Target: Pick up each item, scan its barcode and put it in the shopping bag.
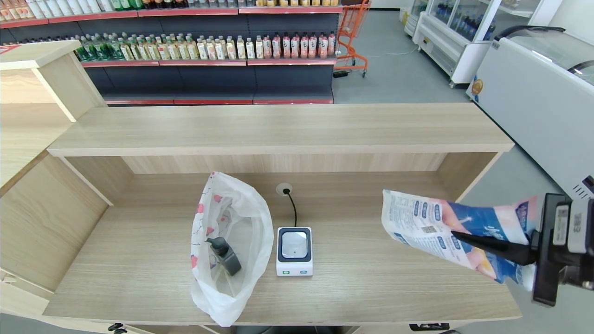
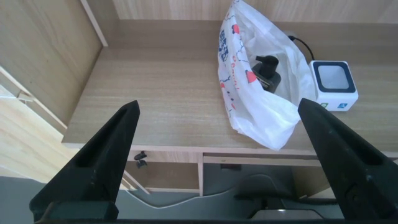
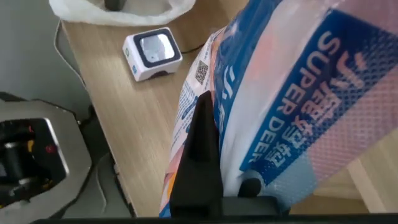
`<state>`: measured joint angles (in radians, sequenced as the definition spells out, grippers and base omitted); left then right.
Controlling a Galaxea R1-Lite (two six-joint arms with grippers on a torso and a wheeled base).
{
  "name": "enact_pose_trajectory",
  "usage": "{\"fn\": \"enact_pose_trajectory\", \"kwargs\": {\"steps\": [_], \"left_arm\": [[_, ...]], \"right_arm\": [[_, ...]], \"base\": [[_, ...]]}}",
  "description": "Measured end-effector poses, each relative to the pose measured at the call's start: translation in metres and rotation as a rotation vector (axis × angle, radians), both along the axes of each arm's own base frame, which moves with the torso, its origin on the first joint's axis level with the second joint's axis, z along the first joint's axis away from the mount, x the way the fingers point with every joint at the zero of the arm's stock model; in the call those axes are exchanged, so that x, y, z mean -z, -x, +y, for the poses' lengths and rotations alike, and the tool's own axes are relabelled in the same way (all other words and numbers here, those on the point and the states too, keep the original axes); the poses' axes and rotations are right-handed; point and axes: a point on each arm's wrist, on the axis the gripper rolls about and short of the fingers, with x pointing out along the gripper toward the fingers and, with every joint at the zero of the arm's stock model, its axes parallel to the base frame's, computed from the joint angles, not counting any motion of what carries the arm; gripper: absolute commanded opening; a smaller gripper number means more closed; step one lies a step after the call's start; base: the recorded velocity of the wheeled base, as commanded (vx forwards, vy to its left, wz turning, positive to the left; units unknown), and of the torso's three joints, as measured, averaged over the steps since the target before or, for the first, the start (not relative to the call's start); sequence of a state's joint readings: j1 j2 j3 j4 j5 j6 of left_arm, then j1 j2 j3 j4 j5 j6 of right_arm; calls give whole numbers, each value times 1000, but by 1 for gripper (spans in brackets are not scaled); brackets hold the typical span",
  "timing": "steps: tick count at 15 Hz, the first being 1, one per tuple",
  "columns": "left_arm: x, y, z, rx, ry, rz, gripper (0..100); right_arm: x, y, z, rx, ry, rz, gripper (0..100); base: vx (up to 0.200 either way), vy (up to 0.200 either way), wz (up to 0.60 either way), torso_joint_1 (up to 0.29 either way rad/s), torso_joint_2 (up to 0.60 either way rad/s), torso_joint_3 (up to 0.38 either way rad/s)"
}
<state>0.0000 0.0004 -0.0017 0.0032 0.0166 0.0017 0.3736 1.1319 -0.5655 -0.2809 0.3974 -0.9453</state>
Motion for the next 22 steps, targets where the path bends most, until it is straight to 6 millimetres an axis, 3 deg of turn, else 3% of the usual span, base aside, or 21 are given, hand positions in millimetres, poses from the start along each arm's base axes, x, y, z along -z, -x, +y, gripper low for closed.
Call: {"fn": "enact_pose_trajectory", "kwargs": {"steps": [6,11,16,20,22], "left_arm": [[0,0,0,0,-2,0,100],[0,0,0,0,-1,1,100],[0,0,0,0,-2,0,100],[0,0,0,-1,-1,0,100],[0,0,0,1,-1,0,100]], "right_arm": [[19,-9,7,-188,248,-162,0],[22,-20,11,-212,293,-179,0],[18,-22,11,-218,263,-173,0],[3,-19,-13,-59,92,-75,0],[4,-24,-20,-60,62,-50,0]], "base": [[0,0,0,0,0,0],[0,200,0,5,-1,0],[0,80,0,0,1,1],[0,0,0,0,0,0],[0,0,0,0,0,0]]}}
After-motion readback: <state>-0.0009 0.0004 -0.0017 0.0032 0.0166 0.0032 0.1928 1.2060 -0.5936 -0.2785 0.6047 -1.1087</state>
